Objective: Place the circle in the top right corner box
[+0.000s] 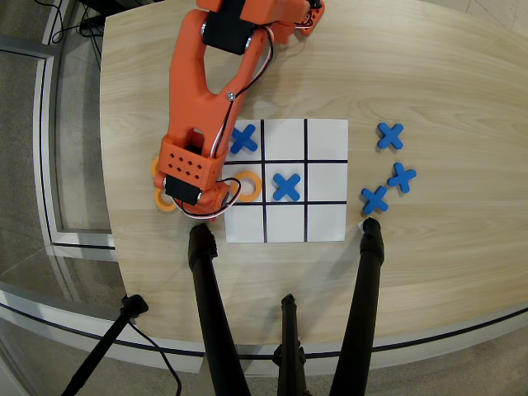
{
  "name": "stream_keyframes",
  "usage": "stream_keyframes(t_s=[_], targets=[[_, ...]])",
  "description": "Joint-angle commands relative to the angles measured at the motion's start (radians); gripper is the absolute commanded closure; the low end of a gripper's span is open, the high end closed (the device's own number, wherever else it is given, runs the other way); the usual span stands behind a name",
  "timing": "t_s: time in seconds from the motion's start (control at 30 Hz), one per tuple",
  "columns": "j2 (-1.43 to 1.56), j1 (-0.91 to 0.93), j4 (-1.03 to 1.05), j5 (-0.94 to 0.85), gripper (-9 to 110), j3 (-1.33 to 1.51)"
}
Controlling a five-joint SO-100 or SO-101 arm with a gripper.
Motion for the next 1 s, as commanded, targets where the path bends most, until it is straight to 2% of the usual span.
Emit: stream_keyframes(t_s=[0.0,0.3,0.53,0.97], targets=[[0.023,0.014,0.028,0.005,95,0.017],[0.120,0.031,0.166,-0.023,95,0.098],[0.225,0.048,0.190,-0.066,95,0.245],[0.258,0.278,0.232,-0.284,96,0.264]])
